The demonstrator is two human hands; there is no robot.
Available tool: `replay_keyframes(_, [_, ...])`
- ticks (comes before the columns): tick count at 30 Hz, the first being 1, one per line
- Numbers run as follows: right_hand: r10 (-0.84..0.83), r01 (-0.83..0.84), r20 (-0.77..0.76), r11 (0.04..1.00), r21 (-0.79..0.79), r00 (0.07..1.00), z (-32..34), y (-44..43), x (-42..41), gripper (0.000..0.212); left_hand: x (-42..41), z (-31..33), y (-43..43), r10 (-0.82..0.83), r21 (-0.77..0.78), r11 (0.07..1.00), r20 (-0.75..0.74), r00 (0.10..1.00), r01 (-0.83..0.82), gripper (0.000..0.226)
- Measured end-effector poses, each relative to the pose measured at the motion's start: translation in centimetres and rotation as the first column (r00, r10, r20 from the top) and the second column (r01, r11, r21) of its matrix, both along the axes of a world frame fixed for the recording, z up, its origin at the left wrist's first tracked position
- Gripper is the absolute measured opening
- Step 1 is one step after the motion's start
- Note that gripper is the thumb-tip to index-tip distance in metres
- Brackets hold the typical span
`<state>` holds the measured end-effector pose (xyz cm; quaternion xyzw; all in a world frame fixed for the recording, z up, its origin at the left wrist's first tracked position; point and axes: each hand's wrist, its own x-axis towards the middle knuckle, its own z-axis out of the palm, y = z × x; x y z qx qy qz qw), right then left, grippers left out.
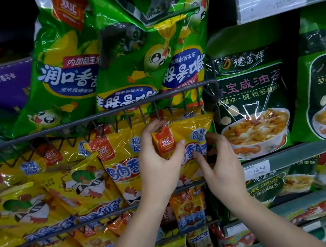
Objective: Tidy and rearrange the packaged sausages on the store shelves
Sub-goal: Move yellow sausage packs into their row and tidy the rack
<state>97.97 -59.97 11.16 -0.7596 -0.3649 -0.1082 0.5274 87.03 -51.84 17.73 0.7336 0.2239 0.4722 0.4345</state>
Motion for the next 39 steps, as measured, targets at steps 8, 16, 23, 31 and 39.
replay_keyframes(8, [0.021, -0.022, -0.024, 1.0, -0.017, 0.999, 0.2, 0.4, 0.6, 0.048, -2.3, -0.4, -1.2, 0.045, 0.01, 0.999, 0.142, 0.989, -0.046, 0.05])
replay_keyframes(16, [0.056, -0.054, -0.081, 0.998, 0.033, 0.995, -0.2, -0.2, 0.4, 0.05, -4.2, -1.5, -2.1, 0.213, 0.014, 0.976, 0.1, 0.972, -0.215, 0.041])
replay_keyframes(23, [0.082, -0.063, -0.082, 0.974, 0.218, 0.993, -1.8, -1.7, -1.8, 0.041, -6.5, -2.8, -2.7, 0.306, -0.037, 0.952, 0.018, 0.952, -0.305, 0.038])
replay_keyframes(31, [0.175, -0.165, -0.019, 0.955, 0.247, 0.984, -3.3, -1.6, -5.4, 0.032, -9.6, -3.7, -2.2, 0.361, -0.005, 0.933, 0.0, 0.933, -0.361, 0.037])
replay_keyframes(39, [0.195, -0.212, 0.114, 0.964, 0.163, 0.974, -1.7, 1.4, -10.3, 0.024, -14.7, -4.2, 1.6, 0.404, -0.06, 0.913, -0.008, 0.915, -0.404, 0.037])
